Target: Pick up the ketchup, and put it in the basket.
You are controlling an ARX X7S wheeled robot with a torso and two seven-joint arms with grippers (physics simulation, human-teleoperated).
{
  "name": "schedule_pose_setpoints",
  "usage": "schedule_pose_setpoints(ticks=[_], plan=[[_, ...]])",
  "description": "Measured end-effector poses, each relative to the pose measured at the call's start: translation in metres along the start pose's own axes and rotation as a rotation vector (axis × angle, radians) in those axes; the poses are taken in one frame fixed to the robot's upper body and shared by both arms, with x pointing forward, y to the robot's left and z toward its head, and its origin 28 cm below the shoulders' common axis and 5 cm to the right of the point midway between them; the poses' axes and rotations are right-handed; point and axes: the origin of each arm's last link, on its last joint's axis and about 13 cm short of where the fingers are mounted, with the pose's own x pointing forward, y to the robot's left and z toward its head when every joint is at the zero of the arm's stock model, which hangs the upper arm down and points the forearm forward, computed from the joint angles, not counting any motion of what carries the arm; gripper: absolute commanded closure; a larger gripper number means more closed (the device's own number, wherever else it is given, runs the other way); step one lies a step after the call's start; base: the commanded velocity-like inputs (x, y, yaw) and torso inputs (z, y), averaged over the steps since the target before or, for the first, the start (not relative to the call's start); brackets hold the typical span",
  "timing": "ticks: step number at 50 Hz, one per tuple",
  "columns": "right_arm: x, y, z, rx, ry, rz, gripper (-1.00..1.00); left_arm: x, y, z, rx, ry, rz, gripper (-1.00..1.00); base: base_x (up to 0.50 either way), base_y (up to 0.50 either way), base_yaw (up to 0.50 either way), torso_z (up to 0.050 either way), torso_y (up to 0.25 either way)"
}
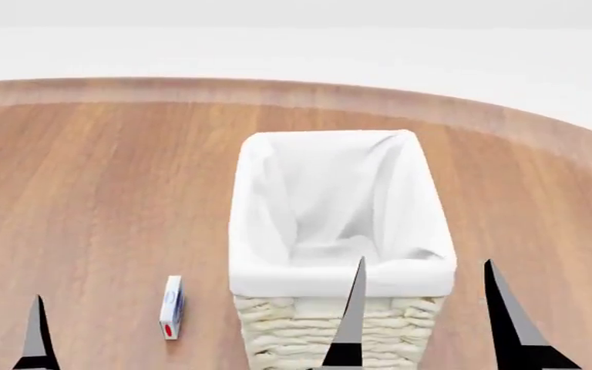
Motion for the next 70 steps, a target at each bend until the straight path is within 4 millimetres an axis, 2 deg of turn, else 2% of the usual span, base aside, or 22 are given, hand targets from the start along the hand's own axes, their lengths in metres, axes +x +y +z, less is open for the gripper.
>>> schedule_pose_setpoints(ticks=[8, 53, 70], plan=[[0.0, 0.0007, -0.0003, -0.011, 0.002, 0.002, -1.0, 0.0001, 0.0011, 0.0, 0.011, 0.0, 0.005, -1.0, 0.0, 0.0, 0.0, 0.013, 0.0], [-0.0003, 0.0014, -0.0001, -0.027, 0.002, 0.007, -1.0, -0.0017, 0.0023, 0.0012, 0.019, -0.006, -0.01, -1.0, 0.0, 0.0, 0.0, 0.049, -0.001], [-0.0002, 0.0016, -0.0007, -0.028, 0.005, 0.008, -1.0, -0.0018, 0.002, 0.0003, 0.038, -0.001, -0.015, -1.0, 0.0, 0.0, 0.0, 0.049, -0.112]])
